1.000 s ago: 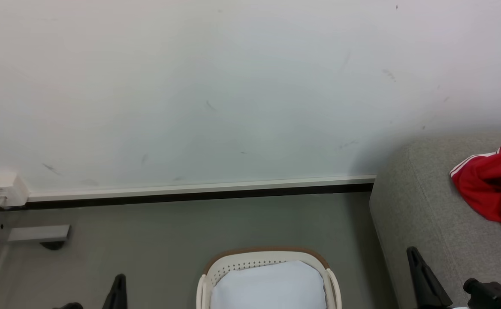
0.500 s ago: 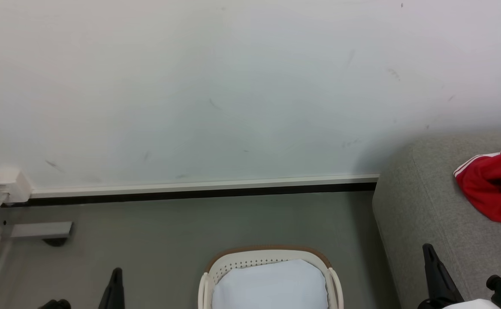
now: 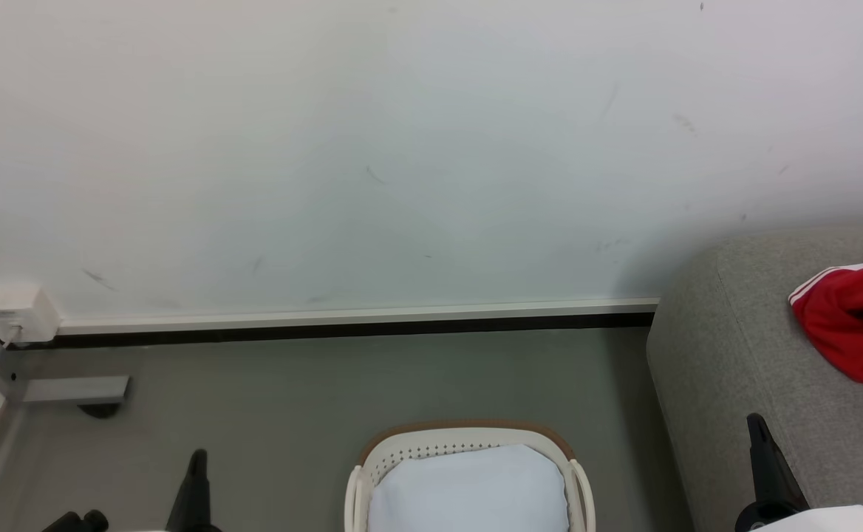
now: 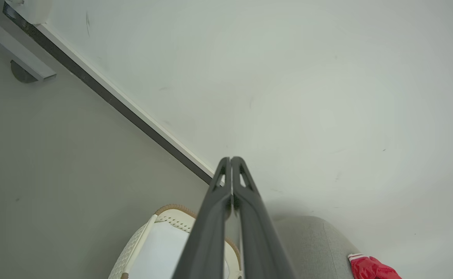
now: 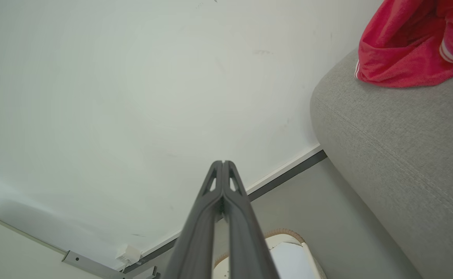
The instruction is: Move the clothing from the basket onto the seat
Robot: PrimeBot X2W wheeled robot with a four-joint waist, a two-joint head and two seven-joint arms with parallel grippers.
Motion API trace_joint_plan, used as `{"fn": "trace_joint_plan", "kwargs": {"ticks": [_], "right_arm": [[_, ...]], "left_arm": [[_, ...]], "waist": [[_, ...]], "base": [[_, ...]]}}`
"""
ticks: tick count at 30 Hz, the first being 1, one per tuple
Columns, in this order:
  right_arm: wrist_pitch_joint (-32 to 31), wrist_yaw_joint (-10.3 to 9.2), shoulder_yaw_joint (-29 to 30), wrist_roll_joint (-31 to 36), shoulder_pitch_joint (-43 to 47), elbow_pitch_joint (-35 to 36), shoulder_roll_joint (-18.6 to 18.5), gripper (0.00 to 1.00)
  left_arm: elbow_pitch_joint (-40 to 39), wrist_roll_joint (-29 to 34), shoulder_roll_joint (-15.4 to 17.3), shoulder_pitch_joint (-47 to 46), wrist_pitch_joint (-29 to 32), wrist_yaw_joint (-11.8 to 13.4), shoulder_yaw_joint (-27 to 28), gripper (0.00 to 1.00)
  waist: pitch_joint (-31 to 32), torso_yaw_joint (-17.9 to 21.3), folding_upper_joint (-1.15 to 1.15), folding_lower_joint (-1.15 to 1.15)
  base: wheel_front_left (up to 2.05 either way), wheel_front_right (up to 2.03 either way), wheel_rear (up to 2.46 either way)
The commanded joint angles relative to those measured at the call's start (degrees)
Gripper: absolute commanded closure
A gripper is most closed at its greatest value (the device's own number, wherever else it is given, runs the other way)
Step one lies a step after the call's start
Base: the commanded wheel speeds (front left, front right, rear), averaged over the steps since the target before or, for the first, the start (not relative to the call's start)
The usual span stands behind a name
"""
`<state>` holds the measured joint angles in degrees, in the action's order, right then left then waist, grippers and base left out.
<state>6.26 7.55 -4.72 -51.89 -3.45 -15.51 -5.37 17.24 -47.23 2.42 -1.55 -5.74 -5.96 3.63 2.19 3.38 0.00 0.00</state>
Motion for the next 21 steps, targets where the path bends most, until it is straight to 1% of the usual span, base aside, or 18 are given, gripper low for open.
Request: {"fn": "trace_joint_plan", "kwargs": {"ticks": [1, 21], "right_arm": [[-0.5, -0.04, 0.8, -2.2, -1.7, 0.8, 0.0, 1.0], [-4.0, -0.06, 3.7, -14.3, -2.3, 1.0, 0.5, 1.0]], "left_arm": [[-1.0, -2.2, 0.4, -1.5, 0.5, -0.2, 0.4, 1.0], [-1.8, -15.4, 0.5, -2.7, 4.2, -0.5, 1.2, 1.0]], "waist": [[0.0, -0.1, 0.0, 0.0], [-0.5, -0.8, 0.0, 0.0]], "base": [[0.0, 0.0, 0.0], [0.0, 0.0, 0.0]]}}
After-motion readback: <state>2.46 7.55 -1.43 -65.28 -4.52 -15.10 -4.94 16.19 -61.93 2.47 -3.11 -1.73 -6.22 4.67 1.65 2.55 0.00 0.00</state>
